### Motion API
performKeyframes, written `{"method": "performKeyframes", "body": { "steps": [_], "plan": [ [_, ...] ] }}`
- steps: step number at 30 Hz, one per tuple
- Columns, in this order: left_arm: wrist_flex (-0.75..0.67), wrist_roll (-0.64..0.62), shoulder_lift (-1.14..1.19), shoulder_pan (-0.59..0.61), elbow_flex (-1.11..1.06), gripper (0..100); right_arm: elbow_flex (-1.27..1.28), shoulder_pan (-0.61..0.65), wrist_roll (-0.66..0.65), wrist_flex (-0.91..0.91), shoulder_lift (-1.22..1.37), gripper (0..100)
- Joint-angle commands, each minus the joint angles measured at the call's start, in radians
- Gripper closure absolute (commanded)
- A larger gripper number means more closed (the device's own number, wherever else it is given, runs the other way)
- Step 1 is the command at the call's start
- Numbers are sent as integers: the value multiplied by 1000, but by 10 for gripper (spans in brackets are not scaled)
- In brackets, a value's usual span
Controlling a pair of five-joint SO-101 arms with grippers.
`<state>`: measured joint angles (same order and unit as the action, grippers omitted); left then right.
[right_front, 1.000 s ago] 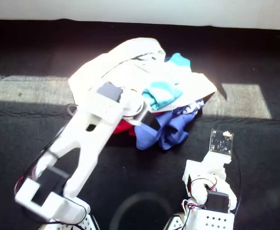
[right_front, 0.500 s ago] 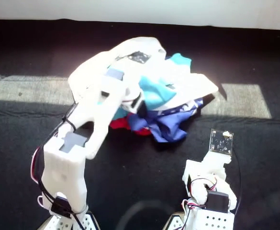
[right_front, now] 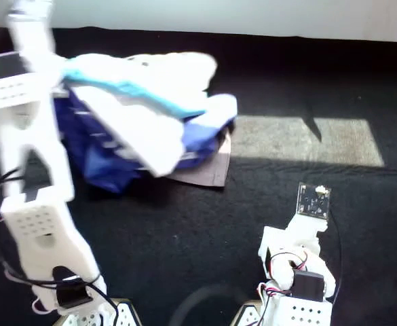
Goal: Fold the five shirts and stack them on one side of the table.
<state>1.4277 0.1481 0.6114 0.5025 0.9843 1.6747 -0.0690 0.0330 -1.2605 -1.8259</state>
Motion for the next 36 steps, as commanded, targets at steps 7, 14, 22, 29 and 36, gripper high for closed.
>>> {"method": "performKeyframes", "body": {
  "steps": [7, 14, 22, 29, 36],
  "plan": [
    [-2, 8, -18, 392, 298, 992, 127, -8, 5, 12, -8, 990],
    [-2, 8, -18, 472, 302, 992, 127, -8, 5, 12, -8, 990],
    [6, 8, -16, 522, 298, 992, 127, -8, 5, 12, -8, 990],
    [0, 8, -16, 575, 298, 992, 127, -8, 5, 12, -8, 990],
    [8, 8, 21, 564, 300, 992, 127, -8, 5, 12, -8, 990]
  ]
}}
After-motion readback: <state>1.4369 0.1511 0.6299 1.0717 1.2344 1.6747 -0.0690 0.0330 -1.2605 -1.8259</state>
